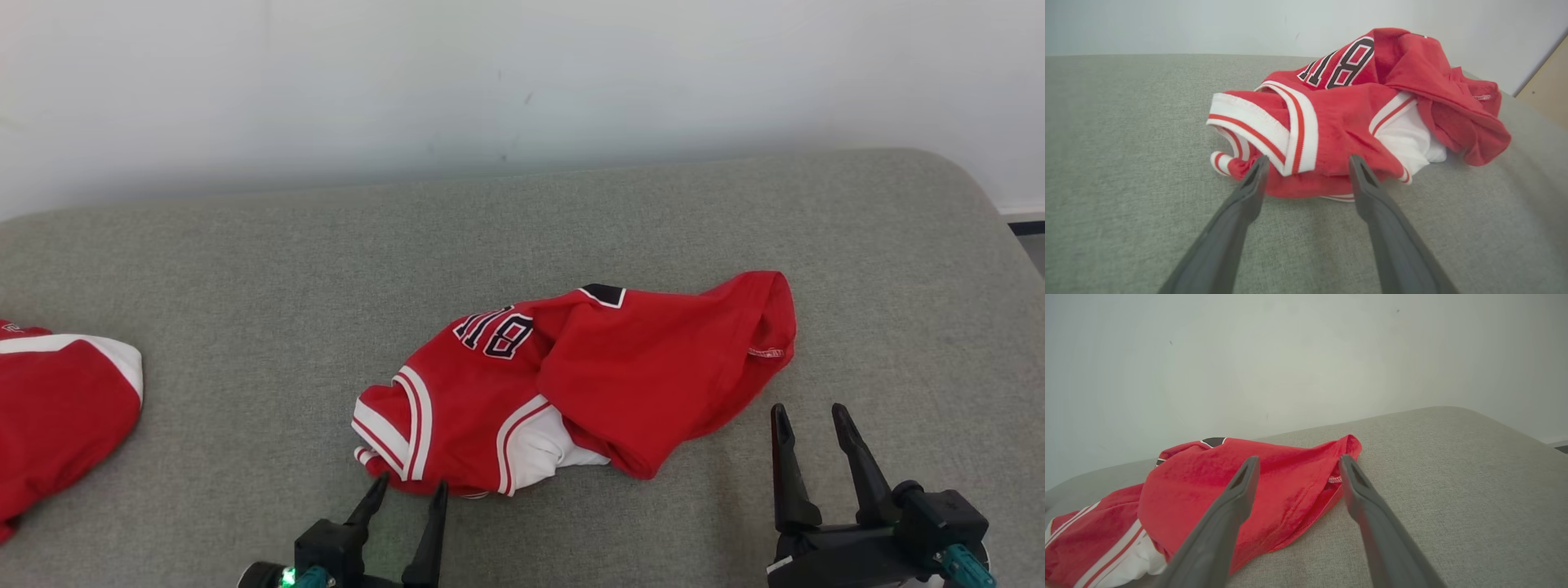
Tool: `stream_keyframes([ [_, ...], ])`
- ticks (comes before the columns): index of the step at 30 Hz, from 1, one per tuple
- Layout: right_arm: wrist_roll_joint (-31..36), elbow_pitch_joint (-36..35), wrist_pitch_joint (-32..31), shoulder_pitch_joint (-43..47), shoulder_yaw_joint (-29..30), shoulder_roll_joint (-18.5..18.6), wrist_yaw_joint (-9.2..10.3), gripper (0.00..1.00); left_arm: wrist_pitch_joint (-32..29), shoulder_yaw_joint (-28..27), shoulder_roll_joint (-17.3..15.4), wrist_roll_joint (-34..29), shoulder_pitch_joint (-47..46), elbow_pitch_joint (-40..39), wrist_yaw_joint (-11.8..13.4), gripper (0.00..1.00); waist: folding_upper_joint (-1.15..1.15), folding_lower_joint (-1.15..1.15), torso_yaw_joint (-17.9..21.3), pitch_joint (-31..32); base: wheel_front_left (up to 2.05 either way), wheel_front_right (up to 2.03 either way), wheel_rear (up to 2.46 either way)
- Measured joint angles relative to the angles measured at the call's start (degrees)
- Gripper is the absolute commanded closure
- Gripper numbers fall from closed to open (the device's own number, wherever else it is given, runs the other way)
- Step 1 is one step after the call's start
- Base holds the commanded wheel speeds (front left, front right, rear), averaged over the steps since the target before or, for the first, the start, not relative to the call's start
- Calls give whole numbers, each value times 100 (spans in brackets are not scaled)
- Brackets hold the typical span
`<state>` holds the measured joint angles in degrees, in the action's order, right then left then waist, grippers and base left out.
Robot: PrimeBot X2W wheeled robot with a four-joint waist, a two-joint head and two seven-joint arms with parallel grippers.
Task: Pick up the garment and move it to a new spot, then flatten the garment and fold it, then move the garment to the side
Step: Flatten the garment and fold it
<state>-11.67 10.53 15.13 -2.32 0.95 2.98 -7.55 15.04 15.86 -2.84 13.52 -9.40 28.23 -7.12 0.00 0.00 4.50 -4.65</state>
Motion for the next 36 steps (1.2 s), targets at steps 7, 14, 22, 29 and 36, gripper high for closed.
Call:
stream_keyframes([
  [7, -43, 40, 0, 7, -52, -1, 0, 0, 0, 37, -1, -5, -296, 472, -22, 0, 0, 0, 109, -56, 0, 0, 0],
  [14, -34, 54, 1, 27, -27, -2, 0, 0, 0, 224, -8, 162, -528, 660, -29, 100, 0, 0, 150, -45, 0, 0, 0],
  [22, -47, 58, 0, 144, -21, -2, 0, 0, 0, -33, -254, 269, -374, -287, -29, 100, 0, 0, -84, 38, 0, 0, 0],
  [29, -91, 74, 0, 235, -62, -3, 0, 0, 0, -213, -661, 260, -107, -1065, -30, 100, 0, 0, -347, 123, 0, 0, 0],
  [36, -92, 125, 0, 252, -70, -3, 0, 0, -2, -442, -1063, 263, 341, -1633, -30, 100, 0, 0, -592, 234, 0, 0, 0],
])
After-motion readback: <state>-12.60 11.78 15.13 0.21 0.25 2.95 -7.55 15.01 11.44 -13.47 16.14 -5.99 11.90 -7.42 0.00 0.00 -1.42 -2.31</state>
